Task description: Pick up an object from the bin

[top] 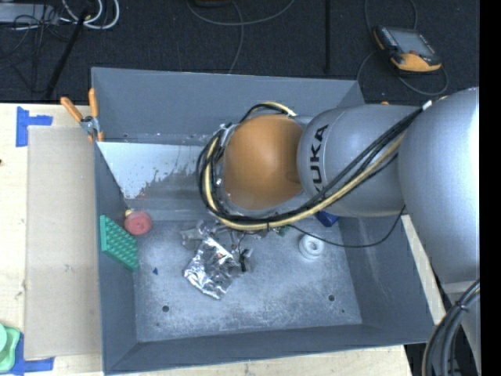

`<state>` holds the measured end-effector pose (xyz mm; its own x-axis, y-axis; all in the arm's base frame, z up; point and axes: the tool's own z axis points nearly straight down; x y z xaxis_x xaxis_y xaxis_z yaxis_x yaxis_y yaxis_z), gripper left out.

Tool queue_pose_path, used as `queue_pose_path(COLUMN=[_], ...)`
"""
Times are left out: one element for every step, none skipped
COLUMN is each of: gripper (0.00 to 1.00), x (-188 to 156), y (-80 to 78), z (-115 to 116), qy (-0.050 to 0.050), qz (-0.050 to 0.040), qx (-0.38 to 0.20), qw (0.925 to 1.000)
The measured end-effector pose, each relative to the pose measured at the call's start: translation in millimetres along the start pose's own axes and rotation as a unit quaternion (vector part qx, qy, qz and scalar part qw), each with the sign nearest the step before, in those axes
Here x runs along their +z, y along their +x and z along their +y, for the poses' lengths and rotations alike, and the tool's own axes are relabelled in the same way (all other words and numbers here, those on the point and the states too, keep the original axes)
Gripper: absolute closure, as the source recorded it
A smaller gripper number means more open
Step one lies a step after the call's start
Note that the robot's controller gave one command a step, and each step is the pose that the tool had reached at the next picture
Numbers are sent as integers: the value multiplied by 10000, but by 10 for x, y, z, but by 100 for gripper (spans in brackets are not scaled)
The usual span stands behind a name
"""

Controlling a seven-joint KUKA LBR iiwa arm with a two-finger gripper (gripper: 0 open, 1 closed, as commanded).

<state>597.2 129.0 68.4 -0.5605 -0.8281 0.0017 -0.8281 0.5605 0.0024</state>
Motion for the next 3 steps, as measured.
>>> queue_pose_path(gripper=[0, 100, 100], x=[2, -5, -509], y=[-1, -4, -20], z=[1, -3, -6], qy=[-10, -6, 29], qz=[-5, -7, -34], qx=[30, 35, 59], qw=[10000, 10000, 10000])
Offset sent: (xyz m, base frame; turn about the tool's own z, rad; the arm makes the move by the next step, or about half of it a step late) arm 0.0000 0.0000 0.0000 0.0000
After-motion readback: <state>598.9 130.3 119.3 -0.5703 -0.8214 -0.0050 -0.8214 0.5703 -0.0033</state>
